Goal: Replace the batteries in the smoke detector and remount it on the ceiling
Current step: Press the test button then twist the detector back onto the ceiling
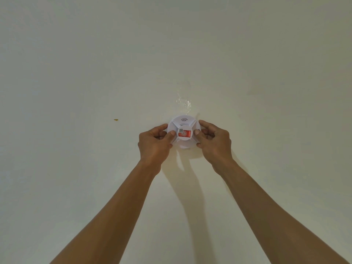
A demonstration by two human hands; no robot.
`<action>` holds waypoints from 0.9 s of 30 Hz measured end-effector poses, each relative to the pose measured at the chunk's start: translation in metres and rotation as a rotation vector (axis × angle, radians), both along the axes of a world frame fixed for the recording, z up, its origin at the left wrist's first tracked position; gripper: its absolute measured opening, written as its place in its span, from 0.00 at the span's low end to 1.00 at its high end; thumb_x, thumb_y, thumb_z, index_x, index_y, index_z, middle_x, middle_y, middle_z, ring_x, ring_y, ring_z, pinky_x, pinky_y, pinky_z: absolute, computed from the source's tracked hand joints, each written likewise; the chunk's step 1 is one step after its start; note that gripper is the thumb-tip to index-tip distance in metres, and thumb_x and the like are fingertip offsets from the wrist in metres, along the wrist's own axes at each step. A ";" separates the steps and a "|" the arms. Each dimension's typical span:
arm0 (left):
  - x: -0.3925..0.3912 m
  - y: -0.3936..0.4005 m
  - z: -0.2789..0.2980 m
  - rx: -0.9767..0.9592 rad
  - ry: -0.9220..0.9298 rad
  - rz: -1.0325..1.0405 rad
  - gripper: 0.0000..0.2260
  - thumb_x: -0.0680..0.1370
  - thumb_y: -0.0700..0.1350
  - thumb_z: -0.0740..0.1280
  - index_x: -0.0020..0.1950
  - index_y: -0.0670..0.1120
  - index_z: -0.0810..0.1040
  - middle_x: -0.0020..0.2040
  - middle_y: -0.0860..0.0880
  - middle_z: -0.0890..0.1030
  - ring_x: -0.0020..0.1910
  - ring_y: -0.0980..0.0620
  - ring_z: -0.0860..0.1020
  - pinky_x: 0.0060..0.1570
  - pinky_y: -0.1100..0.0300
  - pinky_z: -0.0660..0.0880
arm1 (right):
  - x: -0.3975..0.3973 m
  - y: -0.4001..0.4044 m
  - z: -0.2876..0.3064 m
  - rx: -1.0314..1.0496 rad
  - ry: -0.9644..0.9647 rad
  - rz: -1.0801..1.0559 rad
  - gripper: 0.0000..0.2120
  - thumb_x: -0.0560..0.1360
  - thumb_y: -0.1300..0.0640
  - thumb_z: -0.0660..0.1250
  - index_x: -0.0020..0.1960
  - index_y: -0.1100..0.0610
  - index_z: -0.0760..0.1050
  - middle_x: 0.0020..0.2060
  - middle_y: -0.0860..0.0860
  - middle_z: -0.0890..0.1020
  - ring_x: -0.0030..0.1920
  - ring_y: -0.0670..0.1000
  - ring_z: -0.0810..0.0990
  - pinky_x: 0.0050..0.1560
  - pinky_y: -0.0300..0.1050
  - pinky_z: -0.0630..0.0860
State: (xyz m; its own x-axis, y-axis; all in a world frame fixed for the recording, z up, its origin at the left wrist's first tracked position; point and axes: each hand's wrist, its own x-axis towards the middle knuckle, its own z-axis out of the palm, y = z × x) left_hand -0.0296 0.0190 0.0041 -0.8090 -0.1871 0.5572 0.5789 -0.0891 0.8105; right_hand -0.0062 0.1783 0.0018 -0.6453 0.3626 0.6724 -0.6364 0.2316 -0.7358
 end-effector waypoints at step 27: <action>0.011 -0.001 0.002 -0.023 -0.084 0.047 0.18 0.74 0.46 0.77 0.64 0.46 0.82 0.46 0.52 0.85 0.46 0.56 0.84 0.45 0.53 0.85 | 0.004 0.006 -0.001 0.003 -0.060 0.001 0.13 0.74 0.52 0.73 0.58 0.47 0.82 0.46 0.51 0.85 0.49 0.52 0.84 0.53 0.56 0.82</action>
State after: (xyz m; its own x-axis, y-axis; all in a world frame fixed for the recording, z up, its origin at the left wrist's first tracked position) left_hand -0.0191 0.0175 0.0059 -0.8439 -0.2134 0.4922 0.5116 -0.0442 0.8581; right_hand -0.0026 0.1839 0.0005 -0.6846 0.3601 0.6338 -0.5914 0.2338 -0.7717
